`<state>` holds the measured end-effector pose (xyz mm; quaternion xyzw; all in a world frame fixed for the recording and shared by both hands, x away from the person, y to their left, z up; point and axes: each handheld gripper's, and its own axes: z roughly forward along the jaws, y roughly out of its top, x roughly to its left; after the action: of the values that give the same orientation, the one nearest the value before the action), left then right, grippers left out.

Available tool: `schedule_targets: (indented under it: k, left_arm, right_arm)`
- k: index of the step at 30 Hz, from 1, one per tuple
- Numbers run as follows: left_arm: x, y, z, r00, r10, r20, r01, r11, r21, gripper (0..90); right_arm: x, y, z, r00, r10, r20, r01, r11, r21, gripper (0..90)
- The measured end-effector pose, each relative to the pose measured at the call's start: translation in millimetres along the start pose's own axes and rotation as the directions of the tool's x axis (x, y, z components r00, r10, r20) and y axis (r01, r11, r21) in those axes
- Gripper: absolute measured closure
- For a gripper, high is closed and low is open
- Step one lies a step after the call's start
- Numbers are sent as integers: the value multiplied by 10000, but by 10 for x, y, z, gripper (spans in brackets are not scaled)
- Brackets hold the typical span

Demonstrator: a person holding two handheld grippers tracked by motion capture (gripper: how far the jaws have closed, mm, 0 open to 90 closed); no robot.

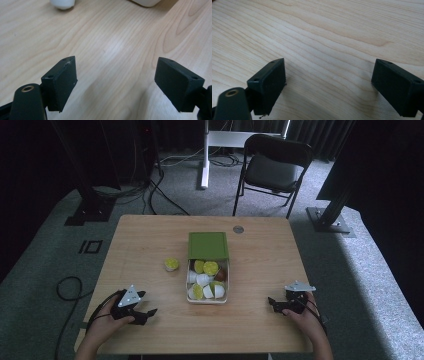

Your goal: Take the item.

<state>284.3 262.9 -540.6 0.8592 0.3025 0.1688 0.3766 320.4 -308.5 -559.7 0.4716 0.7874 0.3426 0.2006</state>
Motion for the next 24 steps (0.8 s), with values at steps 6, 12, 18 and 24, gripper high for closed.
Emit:
schedule_targets:
  k: [6,12,18,24]
  left_arm:
    - [29,-80,-39,9998,64,-174,-54,9986,530,192]
    - [54,-171,-76,9997,192,122,-203,9954,938,164]
    - [74,-196,-80,9998,-95,173,80,9961,877,158]
    - [82,-222,-57,9988,-442,199,428,9967,688,126]
  right_arm:
    - [0,0,0,10000,2,1,-2,10000,3,118]
    - [0,0,0,10000,0,3,0,10000,3,118]
    - [0,0,0,10000,-1,2,1,10000,2,118]
    - [0,0,0,10000,0,1,0,10000,2,117]
